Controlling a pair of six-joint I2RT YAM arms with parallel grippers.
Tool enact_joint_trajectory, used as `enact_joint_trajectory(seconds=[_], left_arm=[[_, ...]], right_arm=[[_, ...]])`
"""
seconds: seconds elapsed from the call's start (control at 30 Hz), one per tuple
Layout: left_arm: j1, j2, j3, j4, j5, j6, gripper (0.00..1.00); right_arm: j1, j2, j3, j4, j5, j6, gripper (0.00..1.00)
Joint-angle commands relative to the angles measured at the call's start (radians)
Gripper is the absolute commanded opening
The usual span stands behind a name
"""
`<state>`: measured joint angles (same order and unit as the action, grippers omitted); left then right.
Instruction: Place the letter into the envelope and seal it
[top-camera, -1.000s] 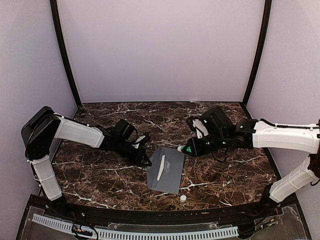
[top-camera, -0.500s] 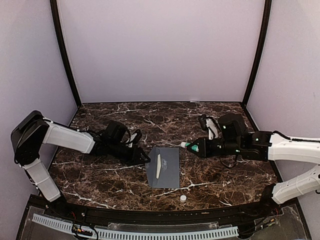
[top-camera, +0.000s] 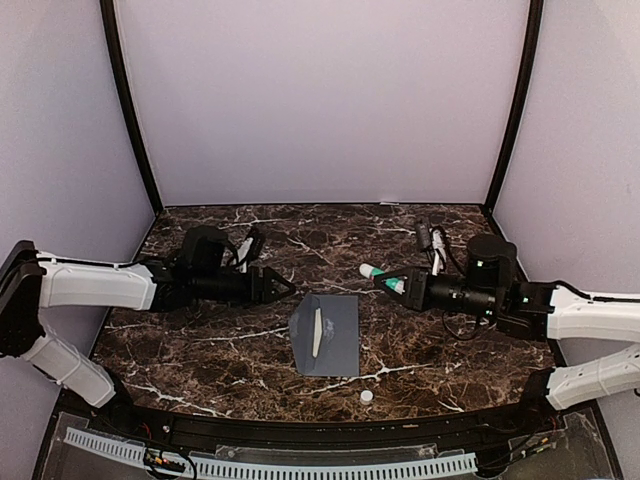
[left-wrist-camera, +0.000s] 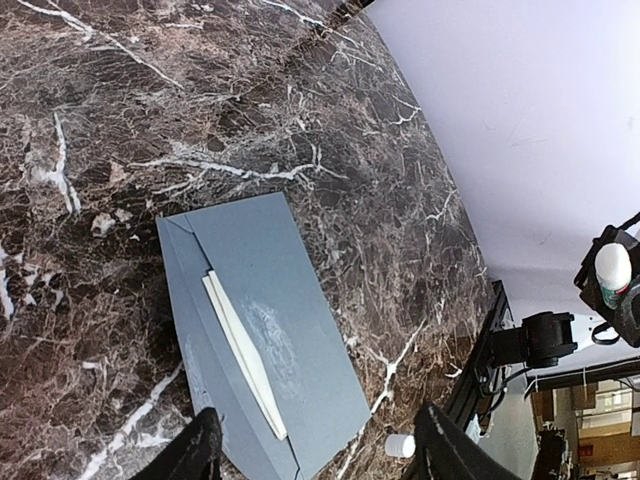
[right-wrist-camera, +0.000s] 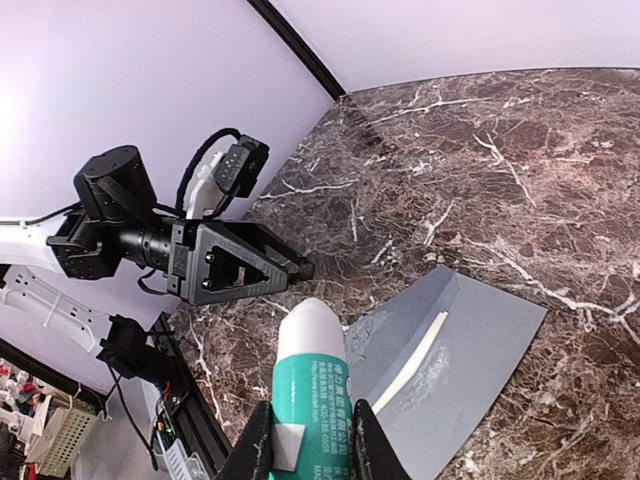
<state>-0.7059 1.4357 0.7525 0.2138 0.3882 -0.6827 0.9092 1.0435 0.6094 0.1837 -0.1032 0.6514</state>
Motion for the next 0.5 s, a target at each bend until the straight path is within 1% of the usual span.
enact_joint_trajectory(seconds=[0.0, 0.1, 0.2, 0.3, 0.37, 0.47], left_arm=[[-0.018, -0.064, -0.049, 0.133, 0.027, -0.073, 0.64], [-0.061, -0.088, -0.025, 0.194, 0.054, -0.07, 0.65], [-0.141, -0.081, 0.024, 0.255, 0.085, -0.057, 0.65], [-0.2, -0.064, 0.071, 0.351, 0.134, -0.063, 0.67], [-0.215, -0.053, 0.085, 0.42, 0.171, -0.087, 0.7], [-0.221, -0.029, 0.102, 0.493, 0.222, -0.131, 0.71]], right_arm=[[-0.007, -0.028, -0.071, 0.248, -0.052, 0.04, 0.0], [-0.006, -0.028, -0.107, 0.358, -0.078, 0.052, 0.0], [-0.003, -0.02, -0.113, 0.424, -0.1, 0.05, 0.0], [-0.002, -0.008, -0.103, 0.446, -0.116, 0.041, 0.0], [0.0, 0.0, -0.096, 0.456, -0.126, 0.04, 0.0], [0.006, 0.014, -0.089, 0.474, -0.151, 0.041, 0.0]])
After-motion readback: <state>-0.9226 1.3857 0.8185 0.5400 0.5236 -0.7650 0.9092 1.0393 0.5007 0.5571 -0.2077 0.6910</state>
